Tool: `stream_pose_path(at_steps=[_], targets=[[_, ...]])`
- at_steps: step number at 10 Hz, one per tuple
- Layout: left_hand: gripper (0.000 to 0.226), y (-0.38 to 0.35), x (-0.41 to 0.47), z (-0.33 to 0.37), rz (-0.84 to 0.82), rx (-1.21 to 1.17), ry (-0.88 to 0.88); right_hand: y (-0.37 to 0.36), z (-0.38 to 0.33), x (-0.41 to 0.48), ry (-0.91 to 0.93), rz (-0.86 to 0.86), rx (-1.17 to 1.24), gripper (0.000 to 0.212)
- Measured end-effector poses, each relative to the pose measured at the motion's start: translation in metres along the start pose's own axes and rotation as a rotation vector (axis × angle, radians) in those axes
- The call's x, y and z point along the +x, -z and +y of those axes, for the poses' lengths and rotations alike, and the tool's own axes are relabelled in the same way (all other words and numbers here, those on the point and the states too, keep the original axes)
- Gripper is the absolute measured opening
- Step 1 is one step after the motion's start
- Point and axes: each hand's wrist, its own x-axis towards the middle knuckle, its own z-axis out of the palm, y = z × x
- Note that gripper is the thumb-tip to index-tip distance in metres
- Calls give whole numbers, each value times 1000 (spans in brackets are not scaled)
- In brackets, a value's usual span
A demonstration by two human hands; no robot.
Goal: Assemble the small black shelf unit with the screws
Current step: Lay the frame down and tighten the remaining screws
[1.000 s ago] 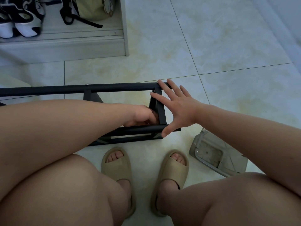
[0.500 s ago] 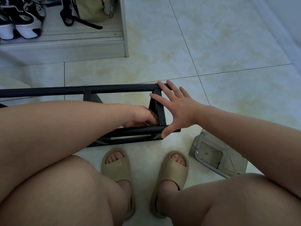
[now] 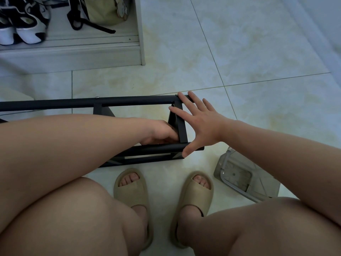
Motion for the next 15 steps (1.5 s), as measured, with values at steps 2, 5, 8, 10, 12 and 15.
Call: stream_pose_path(at_steps=[2,5,8,10,12,15], targets=[[24,1,-2,-1,-27,-37,1,0,0,0,-2,-4,-5,143],[12,-1,2,0,-25,7,37,-1,0,0,3,-2,-4,143],[33,2,-1,-2,-73,-43,56,-3,1,1,5,15,2,143],[13,2,-2,-1,-85,-19,95,-5,3,2,7,28,6,143],[14,0,0,-1,-21,8,49,-5,2,2,10,29,6,143],[25,3,1,-2,-94,-51,81,-4,2,1,9,25,-1,143]])
